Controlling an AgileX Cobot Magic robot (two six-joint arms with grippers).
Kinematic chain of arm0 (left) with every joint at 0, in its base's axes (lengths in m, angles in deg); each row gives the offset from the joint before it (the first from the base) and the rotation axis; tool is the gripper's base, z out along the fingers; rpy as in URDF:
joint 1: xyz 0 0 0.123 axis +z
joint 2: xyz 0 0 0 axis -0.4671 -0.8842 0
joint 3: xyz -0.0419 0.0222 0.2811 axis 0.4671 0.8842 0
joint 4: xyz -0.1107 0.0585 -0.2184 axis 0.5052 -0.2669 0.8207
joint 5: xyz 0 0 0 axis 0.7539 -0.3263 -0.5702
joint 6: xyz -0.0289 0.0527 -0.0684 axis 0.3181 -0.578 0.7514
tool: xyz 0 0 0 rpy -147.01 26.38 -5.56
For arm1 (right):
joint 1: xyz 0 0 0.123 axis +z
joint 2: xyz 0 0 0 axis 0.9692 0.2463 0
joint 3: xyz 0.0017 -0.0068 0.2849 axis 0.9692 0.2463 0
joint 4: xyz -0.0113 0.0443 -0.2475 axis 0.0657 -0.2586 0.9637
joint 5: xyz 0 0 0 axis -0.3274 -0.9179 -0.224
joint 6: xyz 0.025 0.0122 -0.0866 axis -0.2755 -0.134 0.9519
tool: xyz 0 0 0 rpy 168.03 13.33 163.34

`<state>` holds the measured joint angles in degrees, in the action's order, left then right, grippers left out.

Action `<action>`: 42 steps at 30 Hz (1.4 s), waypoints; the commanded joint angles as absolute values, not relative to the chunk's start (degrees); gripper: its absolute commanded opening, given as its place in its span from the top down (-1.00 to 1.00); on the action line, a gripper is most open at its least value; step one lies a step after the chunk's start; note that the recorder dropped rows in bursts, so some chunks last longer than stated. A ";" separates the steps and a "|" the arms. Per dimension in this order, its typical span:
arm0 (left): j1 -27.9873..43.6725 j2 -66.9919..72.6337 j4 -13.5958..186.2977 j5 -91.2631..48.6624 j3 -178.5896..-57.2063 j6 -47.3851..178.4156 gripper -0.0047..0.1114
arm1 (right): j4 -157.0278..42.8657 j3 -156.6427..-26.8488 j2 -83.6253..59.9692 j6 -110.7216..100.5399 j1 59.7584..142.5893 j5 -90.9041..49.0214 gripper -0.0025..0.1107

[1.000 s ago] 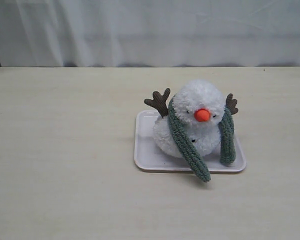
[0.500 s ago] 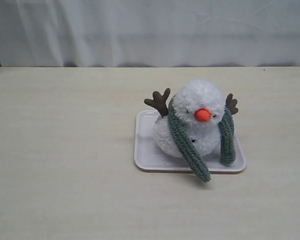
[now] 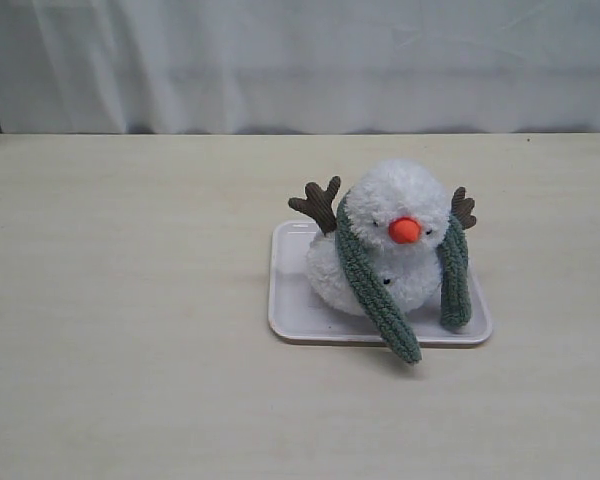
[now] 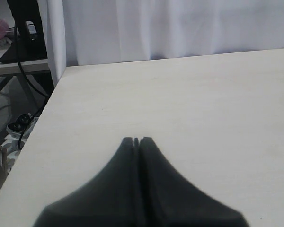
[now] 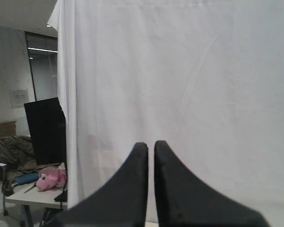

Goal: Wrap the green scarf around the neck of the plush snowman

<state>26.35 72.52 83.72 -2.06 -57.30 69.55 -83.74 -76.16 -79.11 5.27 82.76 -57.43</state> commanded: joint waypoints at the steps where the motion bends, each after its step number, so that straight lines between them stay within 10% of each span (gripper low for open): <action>1: 26.42 72.63 83.94 -2.73 -57.21 69.51 0.92 | -86.67 -75.98 -79.33 4.88 82.40 -56.60 0.88; 42: 26.42 72.63 83.94 -2.87 -57.21 69.51 0.92 | -66.66 -73.46 -83.63 4.88 82.40 -36.22 0.88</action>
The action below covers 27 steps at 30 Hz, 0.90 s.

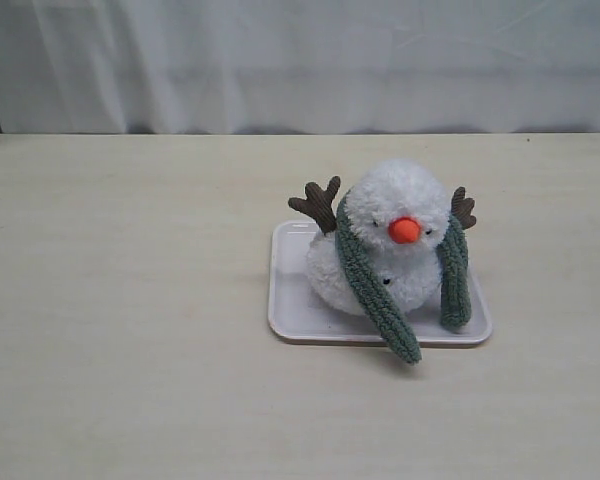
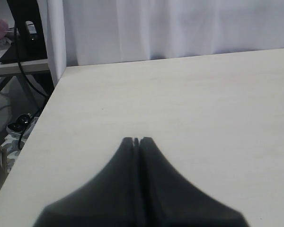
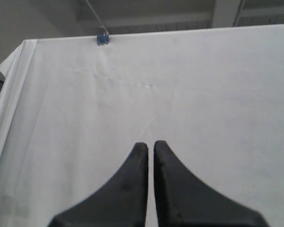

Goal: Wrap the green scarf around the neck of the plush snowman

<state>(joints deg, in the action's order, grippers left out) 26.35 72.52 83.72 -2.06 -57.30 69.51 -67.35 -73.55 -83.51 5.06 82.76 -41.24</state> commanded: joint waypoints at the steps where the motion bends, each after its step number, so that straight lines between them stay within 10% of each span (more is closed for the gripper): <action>1: 26.42 72.63 83.94 -2.76 -57.21 69.51 0.92 | -66.66 -73.46 -83.63 4.88 82.40 -35.19 0.88; 27: 26.42 72.63 83.94 -2.76 -57.21 69.51 0.92 | -58.76 -58.24 -83.63 4.88 82.40 -34.04 0.88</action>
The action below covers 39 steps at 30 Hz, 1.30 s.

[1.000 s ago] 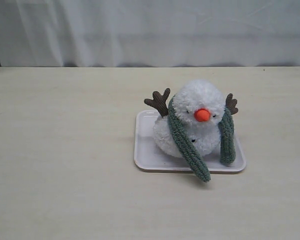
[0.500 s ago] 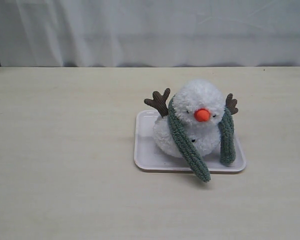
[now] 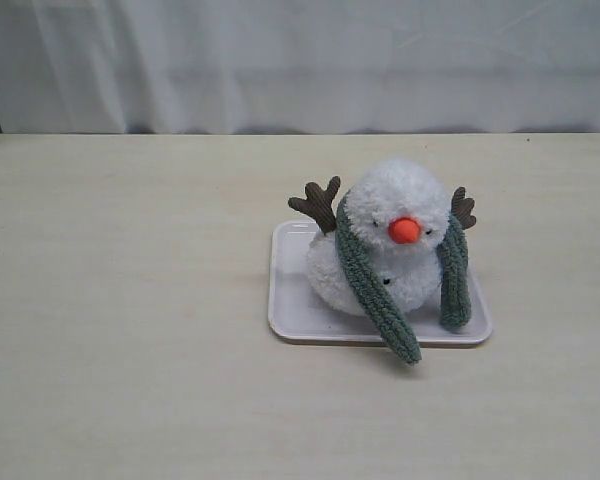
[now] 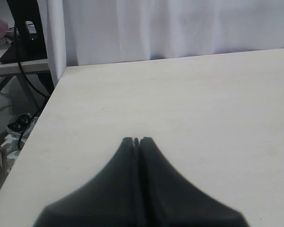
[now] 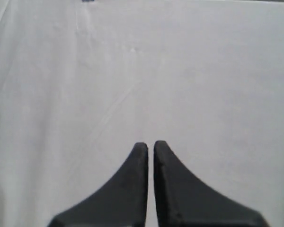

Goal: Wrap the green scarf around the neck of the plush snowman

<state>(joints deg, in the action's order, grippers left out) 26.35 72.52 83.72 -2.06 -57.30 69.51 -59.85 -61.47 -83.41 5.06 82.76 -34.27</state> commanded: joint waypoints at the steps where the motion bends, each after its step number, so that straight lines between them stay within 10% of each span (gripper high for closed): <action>1: 26.42 72.63 83.94 -2.76 -57.21 69.51 0.92 | -58.08 -57.20 -83.63 4.88 82.40 -34.04 0.88; 39: 26.42 72.63 83.94 -2.75 -57.21 69.51 0.92 | -56.15 -26.85 -83.63 4.88 82.40 -37.14 0.88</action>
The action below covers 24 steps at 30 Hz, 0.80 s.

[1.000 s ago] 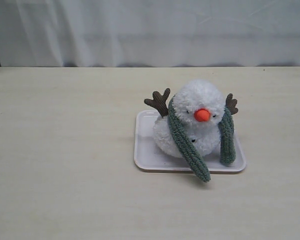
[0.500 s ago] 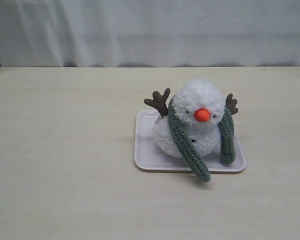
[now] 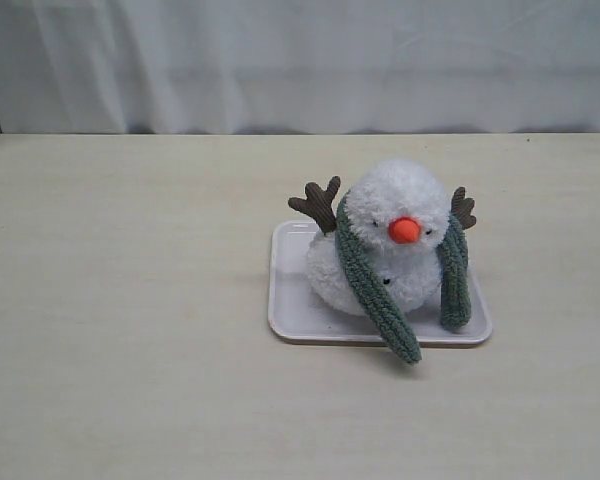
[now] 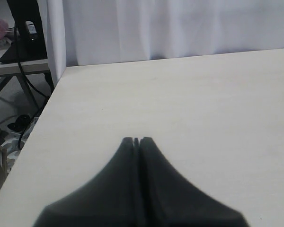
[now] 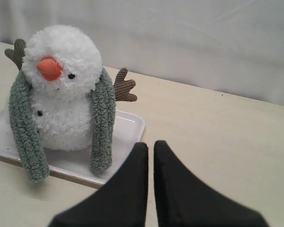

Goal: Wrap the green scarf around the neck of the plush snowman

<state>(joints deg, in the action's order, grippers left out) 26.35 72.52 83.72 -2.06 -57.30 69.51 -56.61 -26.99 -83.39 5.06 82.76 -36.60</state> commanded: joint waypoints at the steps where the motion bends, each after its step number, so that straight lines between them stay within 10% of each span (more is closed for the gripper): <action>1: 26.42 72.63 83.94 -2.75 -57.21 69.51 0.92 | -56.15 -26.85 -83.63 4.88 82.40 -37.16 0.88; 24: 26.42 72.63 83.94 -2.75 -57.21 69.51 0.92 | -58.32 -26.85 -83.63 4.88 82.40 -40.95 0.88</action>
<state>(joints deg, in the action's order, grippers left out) 26.35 72.52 83.72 -2.06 -57.30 69.51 -58.09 -26.93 -83.39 5.06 82.76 -40.91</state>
